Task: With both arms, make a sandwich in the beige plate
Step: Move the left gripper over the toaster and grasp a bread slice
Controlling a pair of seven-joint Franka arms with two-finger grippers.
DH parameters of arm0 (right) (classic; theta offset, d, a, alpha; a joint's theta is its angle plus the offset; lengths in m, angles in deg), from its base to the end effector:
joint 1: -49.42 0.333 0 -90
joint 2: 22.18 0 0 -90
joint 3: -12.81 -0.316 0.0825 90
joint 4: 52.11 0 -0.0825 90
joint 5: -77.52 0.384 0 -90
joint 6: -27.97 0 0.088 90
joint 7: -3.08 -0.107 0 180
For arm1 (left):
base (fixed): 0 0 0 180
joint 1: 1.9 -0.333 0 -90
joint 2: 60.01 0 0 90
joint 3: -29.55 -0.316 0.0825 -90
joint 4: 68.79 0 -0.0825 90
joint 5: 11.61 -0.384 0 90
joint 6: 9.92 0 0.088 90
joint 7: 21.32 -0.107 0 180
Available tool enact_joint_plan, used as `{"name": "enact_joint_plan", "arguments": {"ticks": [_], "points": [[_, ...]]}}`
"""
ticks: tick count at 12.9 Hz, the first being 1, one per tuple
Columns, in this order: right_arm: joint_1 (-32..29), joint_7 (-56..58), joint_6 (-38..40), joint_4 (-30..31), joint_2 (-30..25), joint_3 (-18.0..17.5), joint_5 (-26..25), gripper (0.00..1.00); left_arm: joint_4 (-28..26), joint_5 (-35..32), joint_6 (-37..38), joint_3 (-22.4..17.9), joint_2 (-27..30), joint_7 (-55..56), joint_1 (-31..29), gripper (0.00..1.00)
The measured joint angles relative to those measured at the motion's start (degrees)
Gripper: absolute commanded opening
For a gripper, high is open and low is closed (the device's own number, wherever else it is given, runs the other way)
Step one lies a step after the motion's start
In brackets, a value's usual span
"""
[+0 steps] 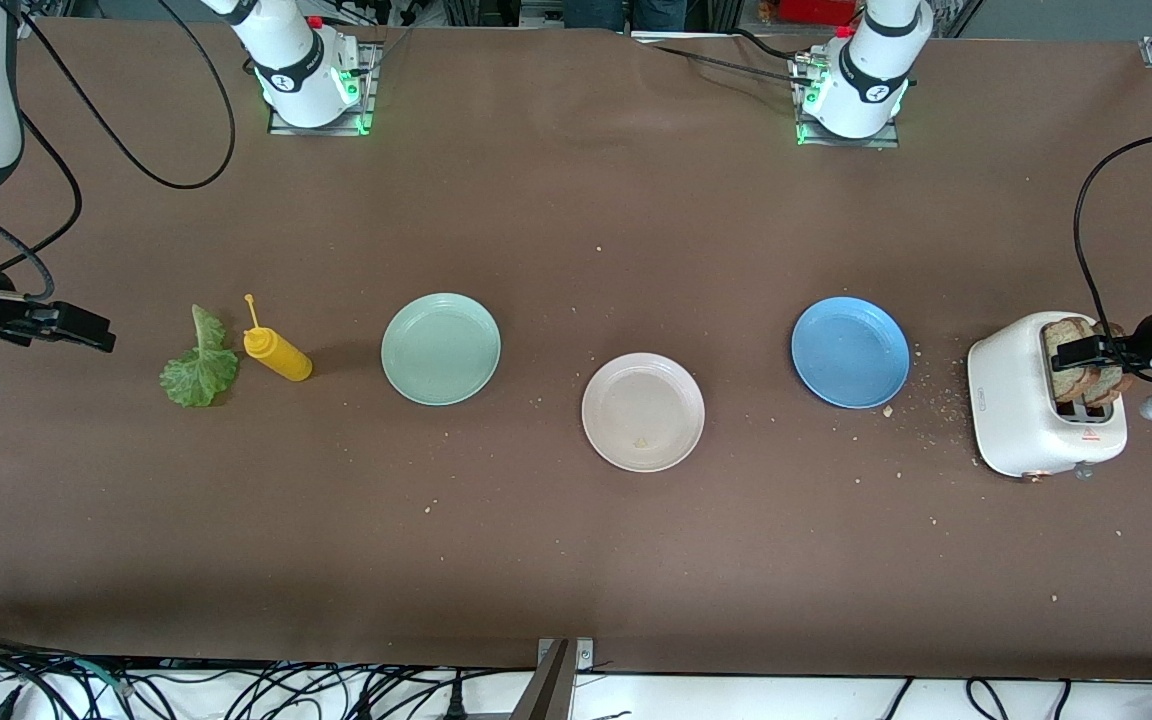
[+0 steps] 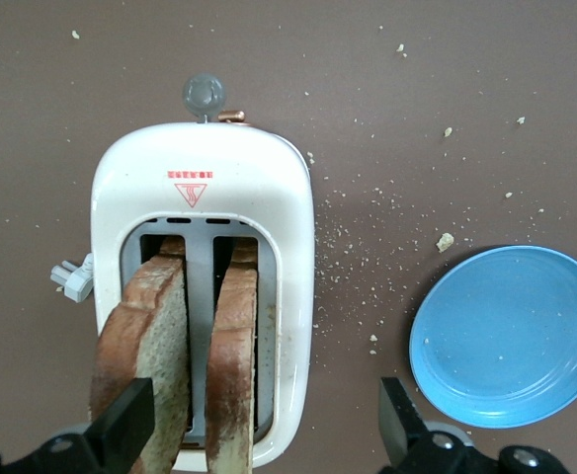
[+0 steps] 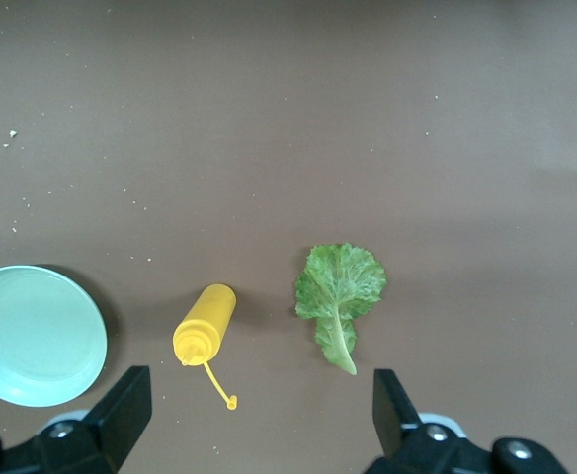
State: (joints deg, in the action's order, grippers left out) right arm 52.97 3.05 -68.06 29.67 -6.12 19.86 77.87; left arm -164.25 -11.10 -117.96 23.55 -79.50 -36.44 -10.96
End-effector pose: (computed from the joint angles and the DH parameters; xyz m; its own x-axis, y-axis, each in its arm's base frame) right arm 0.6419 -0.0287 0.5346 0.9979 -0.0584 -0.0295 -0.0576 -0.9979 0.0279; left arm 0.6203 0.1598 0.4004 0.9926 -0.0020 -0.1213 -0.0014 -1.0000 0.0050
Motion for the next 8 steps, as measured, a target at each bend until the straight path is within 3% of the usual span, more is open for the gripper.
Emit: {"name": "enact_joint_plan", "arguments": {"ticks": [5, 6, 8], "points": [[0.0, 0.0, 0.0, 0.0, 0.0, 0.0, 0.0, 1.00, -0.3, 0.0, -0.1, 0.0, -1.1, 0.0, 0.0, 1.00], [0.0, 0.0, 0.0, 0.0, 0.0, 0.0, 0.0, 1.00, -0.3, 0.0, -0.1, 0.0, -1.4, 0.0, 0.0, 0.95], [0.0, 0.0, 0.0, 0.0, 0.0, 0.0, 0.0, 1.00, -0.4, 0.0, -0.1, 0.0, -2.1, 0.0, 0.0, 0.67]]}}
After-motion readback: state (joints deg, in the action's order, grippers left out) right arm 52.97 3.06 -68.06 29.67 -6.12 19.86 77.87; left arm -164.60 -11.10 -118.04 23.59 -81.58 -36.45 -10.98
